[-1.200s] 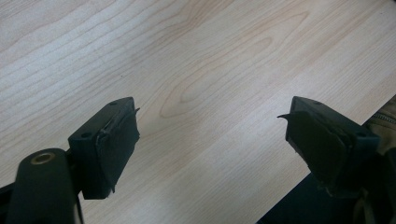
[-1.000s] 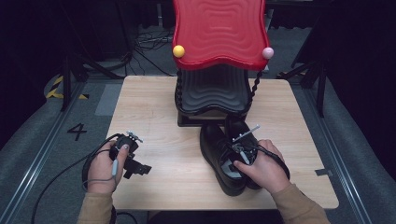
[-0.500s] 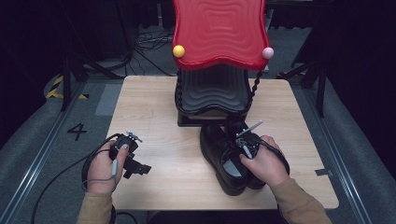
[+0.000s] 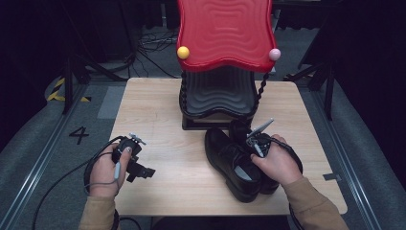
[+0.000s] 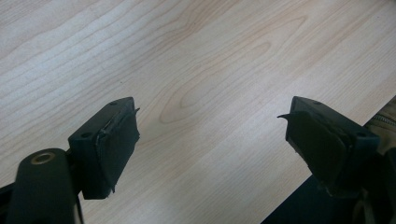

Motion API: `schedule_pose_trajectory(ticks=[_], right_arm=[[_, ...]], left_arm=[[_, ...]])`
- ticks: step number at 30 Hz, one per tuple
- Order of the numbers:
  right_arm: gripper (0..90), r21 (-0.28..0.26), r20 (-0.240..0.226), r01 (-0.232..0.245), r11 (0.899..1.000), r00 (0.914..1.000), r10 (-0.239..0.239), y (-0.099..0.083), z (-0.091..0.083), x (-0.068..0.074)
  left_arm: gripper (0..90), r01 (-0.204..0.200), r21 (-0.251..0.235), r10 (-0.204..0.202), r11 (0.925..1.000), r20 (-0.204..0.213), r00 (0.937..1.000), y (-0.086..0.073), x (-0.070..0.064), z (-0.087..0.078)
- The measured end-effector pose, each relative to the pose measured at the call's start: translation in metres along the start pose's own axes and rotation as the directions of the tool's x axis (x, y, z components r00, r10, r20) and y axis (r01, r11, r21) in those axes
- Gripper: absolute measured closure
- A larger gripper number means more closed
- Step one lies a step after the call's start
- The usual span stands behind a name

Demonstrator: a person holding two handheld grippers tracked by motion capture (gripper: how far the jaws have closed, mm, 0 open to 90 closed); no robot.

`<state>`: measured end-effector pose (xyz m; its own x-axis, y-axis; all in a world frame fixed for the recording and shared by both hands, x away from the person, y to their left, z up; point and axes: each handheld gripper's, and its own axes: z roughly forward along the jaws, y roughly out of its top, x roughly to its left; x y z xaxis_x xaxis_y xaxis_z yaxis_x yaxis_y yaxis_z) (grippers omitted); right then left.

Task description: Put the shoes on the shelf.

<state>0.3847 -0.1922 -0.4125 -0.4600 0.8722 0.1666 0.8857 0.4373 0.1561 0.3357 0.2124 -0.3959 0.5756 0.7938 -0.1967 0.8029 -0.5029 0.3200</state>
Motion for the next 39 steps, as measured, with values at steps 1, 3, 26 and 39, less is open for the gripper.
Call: schedule_pose_trajectory(ticks=[1,3,26,39], right_arm=[[81.3,0.001,-0.007,0.001,1.000,1.0000,-0.001,0.000,-0.002,-0.001],[81.4,0.010,-0.014,0.003,1.000,0.9999,-0.003,-0.002,-0.006,0.000],[81.6,-0.033,-0.003,0.043,0.999,0.9991,-0.043,-0.030,-0.080,0.026],[81.6,-0.052,-0.001,0.053,0.997,0.9986,-0.053,-0.029,-0.125,0.035]], left_arm=[[17.7,0.005,-0.002,-0.005,1.0000,0.001,1.0000,-0.001,0.000,0.000],[17.8,0.012,-0.001,-0.012,0.9999,0.005,0.9999,-0.002,0.001,-0.001],[17.7,0.019,-0.025,-0.019,0.9995,0.000,0.9998,-0.008,0.001,-0.009],[17.4,0.010,-0.029,-0.010,0.9995,0.001,0.9999,-0.009,0.001,-0.011]])
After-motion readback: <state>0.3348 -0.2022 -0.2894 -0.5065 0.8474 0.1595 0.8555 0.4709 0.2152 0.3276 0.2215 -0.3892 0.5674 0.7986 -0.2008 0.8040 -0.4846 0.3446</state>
